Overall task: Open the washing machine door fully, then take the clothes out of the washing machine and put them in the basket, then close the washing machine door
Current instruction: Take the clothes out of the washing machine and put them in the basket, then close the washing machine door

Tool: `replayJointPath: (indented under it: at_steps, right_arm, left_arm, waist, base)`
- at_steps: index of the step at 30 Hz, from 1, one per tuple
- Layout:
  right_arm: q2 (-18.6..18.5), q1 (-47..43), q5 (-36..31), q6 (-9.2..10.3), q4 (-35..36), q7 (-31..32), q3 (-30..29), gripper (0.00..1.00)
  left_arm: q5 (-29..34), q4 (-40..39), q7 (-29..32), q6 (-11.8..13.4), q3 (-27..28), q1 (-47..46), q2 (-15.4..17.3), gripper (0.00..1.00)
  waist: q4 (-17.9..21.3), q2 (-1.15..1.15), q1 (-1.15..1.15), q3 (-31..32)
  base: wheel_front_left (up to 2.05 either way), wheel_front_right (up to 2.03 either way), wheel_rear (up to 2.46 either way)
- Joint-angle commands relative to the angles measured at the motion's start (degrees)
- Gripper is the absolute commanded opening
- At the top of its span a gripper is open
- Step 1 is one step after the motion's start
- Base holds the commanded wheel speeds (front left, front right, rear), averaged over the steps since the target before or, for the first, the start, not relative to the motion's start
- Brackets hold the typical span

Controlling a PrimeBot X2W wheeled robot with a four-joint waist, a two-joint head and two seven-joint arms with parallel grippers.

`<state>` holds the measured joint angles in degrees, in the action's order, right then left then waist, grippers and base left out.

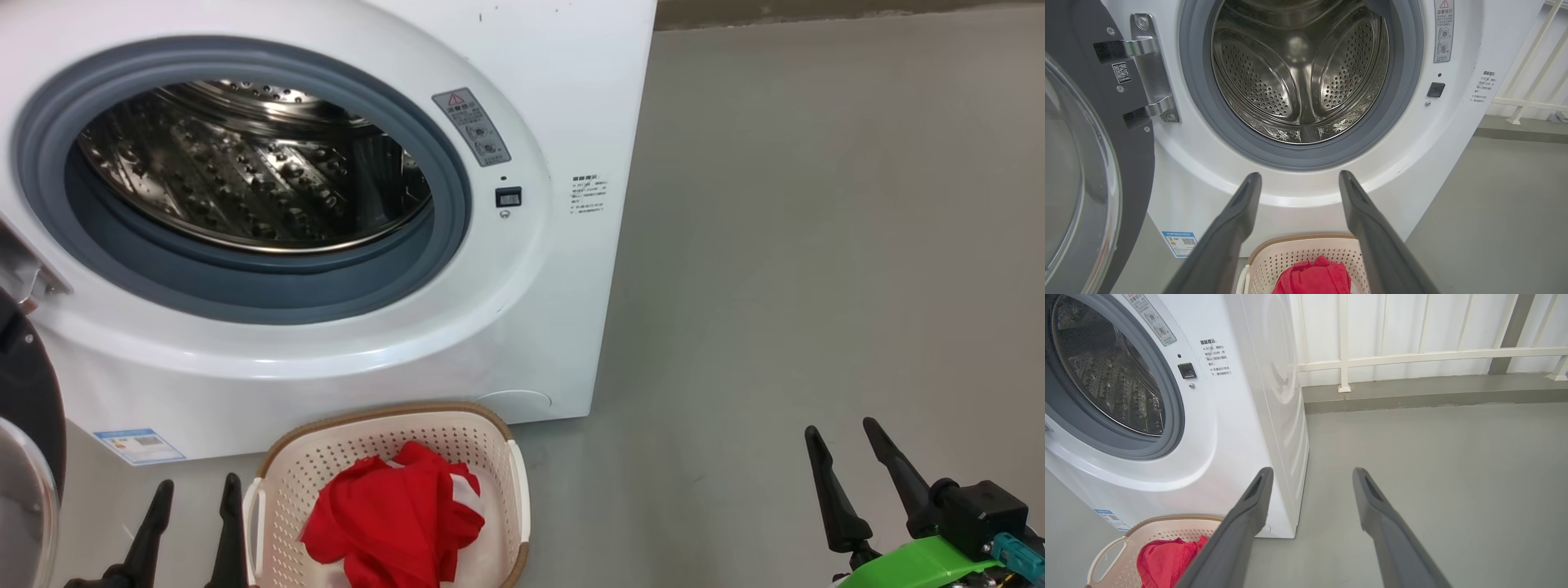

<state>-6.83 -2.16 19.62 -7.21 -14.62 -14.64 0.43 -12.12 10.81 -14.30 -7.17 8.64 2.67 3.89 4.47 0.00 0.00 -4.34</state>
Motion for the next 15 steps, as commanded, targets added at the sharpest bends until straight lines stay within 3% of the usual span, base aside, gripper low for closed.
replayJointPath:
  at_steps: [1,15]
  right_arm:
    - [-0.63,0.74,-0.01,-0.28,1.55,-0.36,0.75,1.00]
    - [-0.46,1.30,-0.27,-0.28,1.45,-0.36,0.77,1.00]
  left_arm:
    - [-0.31,-1.74,-0.70,-0.32,2.13,-0.68,0.39,1.00]
    - [-0.56,-2.15,-0.70,-0.32,2.03,-1.41,0.39,1.00]
  waist:
    - [0.00,0.00,0.00,-0.18]
    - [0.11,0.00,0.00,-0.40]
  base:
    - [0.00,0.00,0.00]
    - [0.00,0.00,0.00]
